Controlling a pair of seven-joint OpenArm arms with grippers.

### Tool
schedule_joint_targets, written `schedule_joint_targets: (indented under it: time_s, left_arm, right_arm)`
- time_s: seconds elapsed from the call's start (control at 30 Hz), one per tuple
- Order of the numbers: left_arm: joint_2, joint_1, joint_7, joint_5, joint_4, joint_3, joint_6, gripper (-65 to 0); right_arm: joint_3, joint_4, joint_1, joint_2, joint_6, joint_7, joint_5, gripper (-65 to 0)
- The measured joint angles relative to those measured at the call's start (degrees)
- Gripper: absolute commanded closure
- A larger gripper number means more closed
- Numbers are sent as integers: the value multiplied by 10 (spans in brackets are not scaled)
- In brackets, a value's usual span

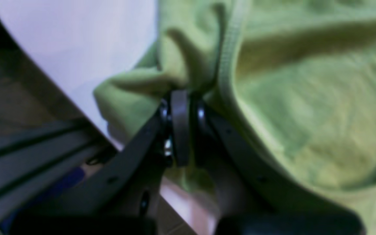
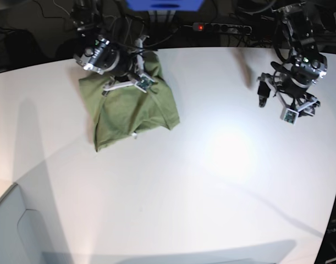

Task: Fold the T-shirt properly
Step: 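Pat the folded bundle flat with the right gripper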

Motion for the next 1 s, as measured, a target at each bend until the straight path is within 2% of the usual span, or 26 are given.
schedule_joint_targets:
  time_s: [0.13, 0.37, 0.6, 0.83, 0.9, 1.0]
  left_arm:
    - [0, 6, -3, -2, 0, 1, 0, -568]
    - [0, 6, -4, -2, 0, 1, 0, -568]
    - [0, 6, -4, -2, 0, 1, 0, -568]
    - [0, 5, -4, -2, 0, 1, 0, -568]
    - [0, 5, -3, -2, 0, 1, 0, -568]
    - [0, 6, -4, -2, 0, 1, 0, -568]
  right_arm:
    - [-22, 4, -1, 2, 0, -1, 0, -1]
    - [-20, 103, -7, 27, 0, -9, 0, -1]
    - [-25, 79, -11, 19, 0, -6, 0, -1]
    - [-73, -14, 14, 14, 0, 9, -2, -1]
    - [-71, -12, 14, 12, 0, 23, 0, -1]
    - [-35, 52, 2, 15, 0, 13, -1, -1]
